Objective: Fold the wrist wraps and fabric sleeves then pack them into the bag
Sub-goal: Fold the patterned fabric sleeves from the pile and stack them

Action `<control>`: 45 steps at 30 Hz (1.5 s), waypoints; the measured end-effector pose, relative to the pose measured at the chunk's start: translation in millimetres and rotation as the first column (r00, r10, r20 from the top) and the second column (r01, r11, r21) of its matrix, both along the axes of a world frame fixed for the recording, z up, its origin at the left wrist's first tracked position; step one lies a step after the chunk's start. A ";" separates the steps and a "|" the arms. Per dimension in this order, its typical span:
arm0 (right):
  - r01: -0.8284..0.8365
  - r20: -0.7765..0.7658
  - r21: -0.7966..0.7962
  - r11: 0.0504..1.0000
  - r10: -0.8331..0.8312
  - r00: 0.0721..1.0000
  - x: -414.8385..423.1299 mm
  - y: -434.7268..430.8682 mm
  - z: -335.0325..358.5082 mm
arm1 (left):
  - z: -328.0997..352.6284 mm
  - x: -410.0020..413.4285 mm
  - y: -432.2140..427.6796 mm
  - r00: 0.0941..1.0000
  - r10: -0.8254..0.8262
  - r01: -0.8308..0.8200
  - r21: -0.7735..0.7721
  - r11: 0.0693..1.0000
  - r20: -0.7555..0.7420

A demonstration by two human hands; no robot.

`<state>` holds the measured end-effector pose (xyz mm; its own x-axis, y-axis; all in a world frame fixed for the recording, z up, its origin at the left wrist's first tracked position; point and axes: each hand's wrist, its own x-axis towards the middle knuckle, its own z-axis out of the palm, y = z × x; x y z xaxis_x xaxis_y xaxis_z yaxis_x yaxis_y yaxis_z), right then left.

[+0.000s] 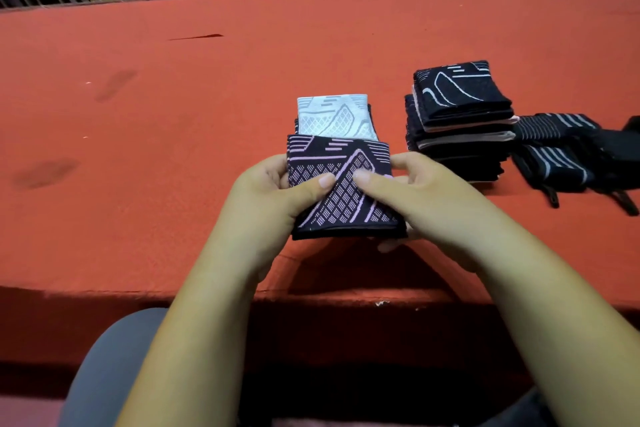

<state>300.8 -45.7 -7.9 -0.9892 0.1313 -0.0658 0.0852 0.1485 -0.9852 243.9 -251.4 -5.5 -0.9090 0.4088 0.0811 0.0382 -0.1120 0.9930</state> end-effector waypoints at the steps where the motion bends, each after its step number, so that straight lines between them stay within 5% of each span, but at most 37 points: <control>1: -0.047 0.013 -0.031 0.998 0.048 0.999 1.6 -0.6 0.9 | -0.3 -0.5 -0.3 1.000 0.015 -0.015 0.000 1.000 -0.020; 7: 0.003 -0.197 0.114 0.993 0.019 0.980 2.1 1.1 3.8 | 3.5 -2.6 0.5 0.969 0.139 -0.158 -0.081 0.984 -0.206; 12: 0.175 -0.313 0.104 0.979 -0.135 0.940 -9.7 -2.1 0.1 | 5.4 -4.4 7.4 0.869 0.388 -0.435 -0.104 0.894 -0.306; 16: 0.313 -0.425 0.131 0.941 -0.232 0.875 -24.7 2.8 6.4 | 13.5 -8.7 10.0 0.864 0.360 -0.398 -0.040 0.916 -0.352; 23: 0.419 -0.546 0.199 0.886 -0.254 0.798 -57.6 9.5 13.5 | 22.6 -45.6 23.9 0.838 0.336 -0.432 -0.146 0.890 -0.431; 31: 0.387 -0.434 0.478 0.789 -0.171 0.885 -85.9 19.6 1.9 | 13.7 -80.2 39.8 0.822 0.339 -0.494 -0.278 0.824 -0.457; 45: 0.301 -0.359 0.476 0.826 -0.130 0.924 -88.3 16.6 -14.4 | -15.2 -87.4 43.2 0.791 0.214 -0.486 -0.376 0.789 -0.574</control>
<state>212.5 -29.1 -22.3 -0.8900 0.2733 0.3649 -0.1075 0.6521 -0.7505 156.5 -208.2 -20.7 -0.8871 0.1752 0.4270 0.4546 0.4915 0.7428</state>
